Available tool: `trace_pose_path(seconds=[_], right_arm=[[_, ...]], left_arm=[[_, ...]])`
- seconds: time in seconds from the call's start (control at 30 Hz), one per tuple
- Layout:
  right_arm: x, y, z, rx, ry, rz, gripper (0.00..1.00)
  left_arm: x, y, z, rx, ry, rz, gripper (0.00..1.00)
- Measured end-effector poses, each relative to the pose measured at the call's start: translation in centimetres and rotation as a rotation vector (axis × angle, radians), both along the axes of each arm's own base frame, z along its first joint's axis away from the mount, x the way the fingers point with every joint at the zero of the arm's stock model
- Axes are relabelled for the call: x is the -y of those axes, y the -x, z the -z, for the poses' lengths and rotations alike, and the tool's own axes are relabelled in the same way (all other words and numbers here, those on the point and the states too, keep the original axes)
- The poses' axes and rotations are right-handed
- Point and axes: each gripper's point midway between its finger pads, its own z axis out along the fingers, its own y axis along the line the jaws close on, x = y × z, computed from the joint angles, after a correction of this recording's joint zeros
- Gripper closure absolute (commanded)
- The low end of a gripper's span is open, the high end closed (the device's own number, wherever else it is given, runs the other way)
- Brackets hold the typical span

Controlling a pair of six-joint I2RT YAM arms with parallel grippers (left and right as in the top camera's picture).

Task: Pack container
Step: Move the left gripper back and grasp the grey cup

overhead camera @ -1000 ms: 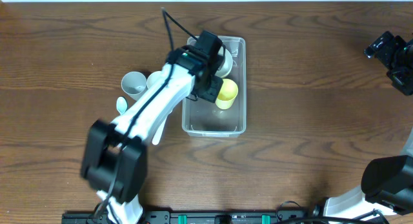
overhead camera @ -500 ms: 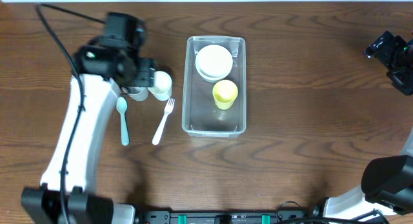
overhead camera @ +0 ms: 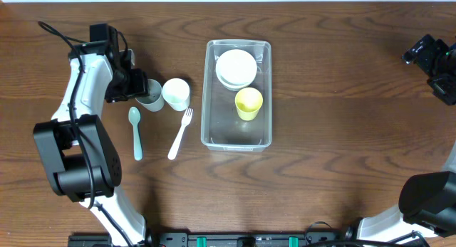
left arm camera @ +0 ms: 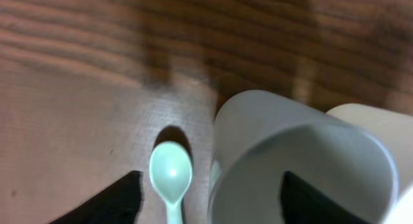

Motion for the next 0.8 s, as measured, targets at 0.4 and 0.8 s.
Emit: trace_pose_path(seconds=[0.4, 0.8], right_arm=[[0.0, 0.0, 0.0, 0.000, 0.000, 0.000, 0.01], [0.0, 0.0, 0.0, 0.000, 0.000, 0.000, 0.01]], left_arm=[[0.0, -0.3, 0.5, 0.003, 0.003, 0.009, 0.94], [3.8, 2.3, -18.9, 0.416, -0.070, 0.102, 0.94]])
